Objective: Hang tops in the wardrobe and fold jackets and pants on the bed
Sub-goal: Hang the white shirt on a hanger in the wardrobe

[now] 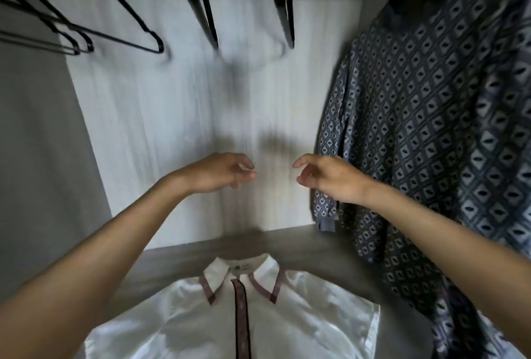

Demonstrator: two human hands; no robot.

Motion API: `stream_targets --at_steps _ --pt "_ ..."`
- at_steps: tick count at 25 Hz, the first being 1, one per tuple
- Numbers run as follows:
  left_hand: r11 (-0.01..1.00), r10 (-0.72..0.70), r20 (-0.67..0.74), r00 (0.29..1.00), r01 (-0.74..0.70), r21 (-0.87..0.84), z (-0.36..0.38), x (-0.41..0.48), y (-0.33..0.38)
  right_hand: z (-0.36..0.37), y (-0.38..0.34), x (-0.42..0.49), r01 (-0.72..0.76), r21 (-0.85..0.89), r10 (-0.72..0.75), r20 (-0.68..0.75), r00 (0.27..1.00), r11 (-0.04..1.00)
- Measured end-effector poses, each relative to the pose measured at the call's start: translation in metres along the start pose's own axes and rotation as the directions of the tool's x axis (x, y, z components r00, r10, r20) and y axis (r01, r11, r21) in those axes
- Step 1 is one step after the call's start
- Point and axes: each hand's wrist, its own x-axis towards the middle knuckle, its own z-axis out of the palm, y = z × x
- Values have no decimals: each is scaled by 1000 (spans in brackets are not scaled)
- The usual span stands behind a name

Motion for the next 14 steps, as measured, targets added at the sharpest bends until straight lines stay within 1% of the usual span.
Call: stream_targets --at_steps 3,5,6,7,8,10,12,14 --pt "999 35 -65 997 -33 21 -31 -31 64 -60 -39 -27 21 91 -13 -85 996 996" --pt "997 56 -111 992 -50 58 -49 -49 95 -96 -64 -41 41 147 -8 -221 975 988" --pt "996 60 -131 990 -51 67 -56 -55 104 -110 -77 -46 48 144 -1 -314 949 988" --pt "996 60 -150 987 -49 75 -62 -60 111 -122 -88 -50 54 93 -11 -411 911 994" --pt "995 63 -169 984 -49 86 -68 -67 116 -132 -103 -53 57 6 -46 -498 866 998" --pt "994 72 -204 976 -52 100 -78 -77 124 -144 -137 -55 50 -194 -160 -605 780 980" --pt "992 78 -221 972 -54 111 -87 -84 126 -148 -171 -43 18 -368 -266 -637 723 930" --pt "992 66 -213 975 -41 121 -91 -86 121 -140 -195 -22 -48 -507 -320 -612 723 861"
